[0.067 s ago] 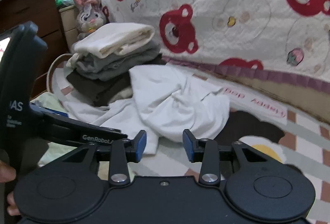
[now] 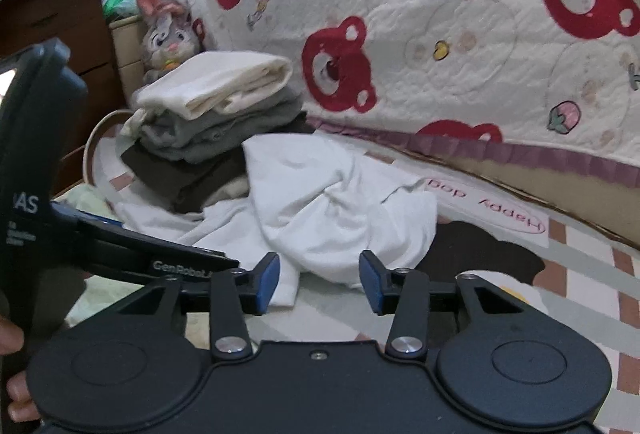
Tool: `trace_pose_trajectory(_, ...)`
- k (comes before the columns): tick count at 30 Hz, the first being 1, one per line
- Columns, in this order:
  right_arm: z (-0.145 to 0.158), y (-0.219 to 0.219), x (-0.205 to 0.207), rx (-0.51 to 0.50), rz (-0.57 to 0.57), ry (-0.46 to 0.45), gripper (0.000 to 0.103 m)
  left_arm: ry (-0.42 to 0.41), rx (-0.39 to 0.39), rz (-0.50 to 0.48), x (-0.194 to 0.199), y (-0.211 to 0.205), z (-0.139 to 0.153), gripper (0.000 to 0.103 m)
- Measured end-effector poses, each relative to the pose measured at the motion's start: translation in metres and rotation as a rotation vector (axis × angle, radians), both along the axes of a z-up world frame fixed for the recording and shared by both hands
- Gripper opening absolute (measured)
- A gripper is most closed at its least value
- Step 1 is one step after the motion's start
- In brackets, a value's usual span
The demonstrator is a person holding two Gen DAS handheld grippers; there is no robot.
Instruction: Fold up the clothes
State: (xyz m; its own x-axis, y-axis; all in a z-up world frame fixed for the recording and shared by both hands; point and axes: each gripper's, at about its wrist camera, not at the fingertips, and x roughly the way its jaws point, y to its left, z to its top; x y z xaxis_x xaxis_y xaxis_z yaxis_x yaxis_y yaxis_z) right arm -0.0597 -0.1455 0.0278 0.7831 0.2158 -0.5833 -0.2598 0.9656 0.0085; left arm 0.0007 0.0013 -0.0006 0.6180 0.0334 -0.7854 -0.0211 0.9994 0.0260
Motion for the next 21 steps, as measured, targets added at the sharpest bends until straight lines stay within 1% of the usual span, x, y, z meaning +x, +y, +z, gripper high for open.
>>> trace_pose_trajectory(1, 0.0001, -0.0004, 0.0001, 0.005, -0.002, 0.002, 0.061, -0.002, -0.003, -0.002, 0.0003, 0.0006, -0.0003, 0.103)
trace_pose_trajectory(2, 0.0001, -0.0009, 0.0002, 0.009, -0.004, 0.005, 0.062, -0.004, -0.006, -0.004, 0.0006, 0.0012, -0.0005, 0.103)
trace_pose_trajectory(9, 0.0005, -0.0038, 0.0010, 0.042, -0.018, 0.021, 0.062, -0.017, -0.028, -0.016, 0.0029, 0.0053, -0.0023, 0.103)
trace_pose_trajectory(14, 0.0008, -0.0060, 0.0016, 0.065, -0.028, 0.033, 0.065, -0.027, -0.043, -0.026, 0.0045, 0.0083, -0.0036, 0.102)
trace_pose_trajectory(21, -0.0013, -0.0054, -0.0003, 0.072, -0.045, 0.039, 0.065, -0.041, -0.038, -0.035, 0.0041, 0.0067, -0.0030, 0.101)
